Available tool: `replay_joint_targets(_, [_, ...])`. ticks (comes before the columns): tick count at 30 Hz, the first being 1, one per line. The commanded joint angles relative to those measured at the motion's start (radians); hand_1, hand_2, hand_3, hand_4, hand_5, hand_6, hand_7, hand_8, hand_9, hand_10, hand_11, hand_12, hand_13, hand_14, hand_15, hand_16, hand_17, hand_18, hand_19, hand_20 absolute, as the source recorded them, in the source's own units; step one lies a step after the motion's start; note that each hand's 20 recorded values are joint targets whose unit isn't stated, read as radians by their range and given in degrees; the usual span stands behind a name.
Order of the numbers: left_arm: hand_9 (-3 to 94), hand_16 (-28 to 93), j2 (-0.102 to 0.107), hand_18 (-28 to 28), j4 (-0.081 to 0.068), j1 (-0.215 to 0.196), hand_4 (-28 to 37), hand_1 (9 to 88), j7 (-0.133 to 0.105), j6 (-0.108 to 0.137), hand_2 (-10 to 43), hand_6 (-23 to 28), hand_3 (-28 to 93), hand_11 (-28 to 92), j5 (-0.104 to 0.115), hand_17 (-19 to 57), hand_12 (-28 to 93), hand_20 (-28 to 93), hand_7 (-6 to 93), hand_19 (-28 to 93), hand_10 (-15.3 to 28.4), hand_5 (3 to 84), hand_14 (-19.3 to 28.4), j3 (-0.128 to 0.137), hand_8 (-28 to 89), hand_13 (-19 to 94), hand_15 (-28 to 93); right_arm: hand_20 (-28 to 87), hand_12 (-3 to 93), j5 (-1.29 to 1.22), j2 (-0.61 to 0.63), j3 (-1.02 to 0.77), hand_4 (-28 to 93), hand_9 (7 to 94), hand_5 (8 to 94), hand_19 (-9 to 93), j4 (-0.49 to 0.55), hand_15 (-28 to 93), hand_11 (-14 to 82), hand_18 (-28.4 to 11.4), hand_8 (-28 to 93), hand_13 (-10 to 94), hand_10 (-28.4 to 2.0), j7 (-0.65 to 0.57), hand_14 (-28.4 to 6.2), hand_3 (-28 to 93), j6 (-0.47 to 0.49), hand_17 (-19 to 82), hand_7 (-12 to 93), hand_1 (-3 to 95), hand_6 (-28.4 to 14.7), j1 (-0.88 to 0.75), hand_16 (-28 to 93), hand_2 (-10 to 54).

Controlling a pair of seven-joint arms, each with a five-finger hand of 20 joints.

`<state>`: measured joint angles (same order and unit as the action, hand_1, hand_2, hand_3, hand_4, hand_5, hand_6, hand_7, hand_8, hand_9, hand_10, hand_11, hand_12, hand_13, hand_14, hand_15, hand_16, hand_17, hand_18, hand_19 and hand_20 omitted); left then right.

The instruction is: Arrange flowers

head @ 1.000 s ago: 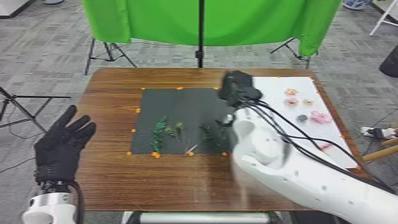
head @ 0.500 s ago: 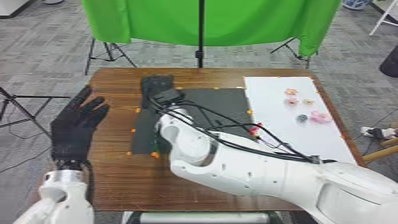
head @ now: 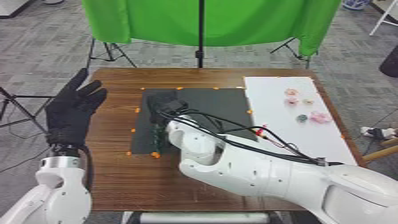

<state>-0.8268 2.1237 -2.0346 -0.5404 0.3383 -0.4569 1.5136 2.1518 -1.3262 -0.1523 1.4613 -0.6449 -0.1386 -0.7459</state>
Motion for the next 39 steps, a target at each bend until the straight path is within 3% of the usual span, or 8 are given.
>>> replay_joint_targets(1, [36.2, -11, 0.012, 27.3, -0.004, -0.035, -25.3, 23.4, -0.028, -0.017, 5.9, 9.6, 84, 28, 0.010, -7.9, 11, 6, 9.3, 58, 21.0, 37.9, 28.2, -0.006, -8, 24, 61, 42, 37.6, 0.034, -0.006, 0.077, -28, 90.9, 84.6, 80, 0.029, 70, 19.0, -20.1, -1, 69, -5.8, -0.003, -4.4, 64, -0.047, 20, 19, 57.5, 5.2, 0.027, 28, -9.5])
replay_joint_targets(7, [36.3, -11, 0.021, 27.3, -0.002, -0.044, -25.1, 23.4, -0.046, -0.016, 5.9, 9.6, 84, 28, 0.018, -7.9, 11, 6, 9.2, 58, 21.0, 38.0, 28.2, -0.008, -8, 24, 61, 43, 37.1, 0.023, -0.014, 0.129, -28, 90.5, 84.5, 79, 0.036, 71, 20.1, -20.2, -2, 68, -5.9, -0.016, -4.9, 64, -0.063, 20, 18, 57.1, 5.5, 0.072, 28, -9.5])
replay_joint_targets(13, [36.2, -11, 0.026, 27.3, -0.004, -0.055, -25.2, 23.6, -0.063, -0.020, 6.0, 9.6, 84, 28, 0.020, -7.9, 11, 6, 9.1, 58, 21.0, 38.0, 28.1, -0.008, -8, 24, 61, 45, 34.7, 0.012, -0.006, 0.111, -28, 87.6, 81.7, 79, 0.055, 73, 23.6, -20.4, -2, 66, -6.2, -0.004, -6.0, 62, 0.031, 18, 16, 54.8, 5.5, 0.065, 25, -9.5])
replay_joint_targets(18, [36.2, -11, 0.031, 27.3, -0.009, -0.051, -25.0, 23.5, -0.079, -0.022, 6.1, 9.6, 84, 28, 0.028, -8.0, 11, 6, 9.1, 58, 20.9, 38.0, 28.2, -0.013, -8, 24, 61, 48, 25.2, 0.018, -0.006, 0.102, -28, 78.9, 70.9, 77, 0.058, 77, 38.4, -21.2, -8, 62, -8.9, -0.003, -7.7, 65, 0.073, 15, 16, 46.8, 5.7, 0.063, 22, -9.5])
replay_joint_targets(23, [36.2, -11, 0.026, 27.2, -0.005, -0.059, -24.9, 23.6, -0.075, -0.023, 6.1, 9.7, 84, 28, 0.025, -8.0, 11, 6, 9.2, 58, 21.0, 38.0, 28.1, -0.009, -8, 24, 61, 49, 21.3, 0.035, -0.007, 0.098, -28, 76.9, 68.9, 77, 0.055, 78, 43.1, -21.5, -14, 61, -9.9, 0.001, -8.0, 69, 0.076, 14, 16, 44.0, 6.0, 0.060, 22, -9.5])
replay_joint_targets(24, [36.2, -11, 0.013, 27.2, -0.007, -0.056, -24.9, 23.6, -0.055, -0.027, 6.1, 9.7, 84, 28, 0.014, -8.0, 11, 6, 9.1, 58, 21.0, 38.0, 28.1, -0.005, -8, 24, 61, 49, 21.2, 0.025, -0.004, 0.094, -28, 76.7, 68.9, 77, 0.060, 78, 43.4, -21.5, -14, 61, -9.9, -0.005, -8.1, 69, 0.076, 14, 16, 44.0, 6.0, 0.057, 22, -9.5])
replay_joint_targets(34, [36.2, -11, -0.006, 27.3, -0.011, -0.041, -24.8, 23.7, -0.027, -0.036, 6.2, 9.7, 84, 28, -0.004, -8.1, 11, 6, 9.1, 58, 21.0, 38.1, 28.2, 0.000, -8, 24, 61, 50, 20.1, 0.007, -0.008, 0.077, -28, 74.7, 66.1, 77, 0.069, 80, 45.7, -22.3, -14, 59, -10.8, 0.004, -9.1, 65, 0.067, 13, 16, 40.3, 5.3, 0.059, 22, -9.5])
replay_joint_targets(39, [36.2, -11, -0.009, 27.3, -0.011, -0.043, -24.7, 23.7, -0.028, -0.036, 6.3, 9.7, 84, 28, -0.005, -8.1, 11, 6, 9.2, 58, 21.0, 38.1, 28.1, -0.001, -8, 24, 61, 50, 19.7, 0.008, -0.012, 0.074, -28, 74.6, 66.0, 76, 0.065, 80, 46.0, -22.4, -14, 59, -10.8, -0.005, -9.5, 64, 0.047, 13, 16, 38.8, 4.9, 0.057, 22, -9.5])
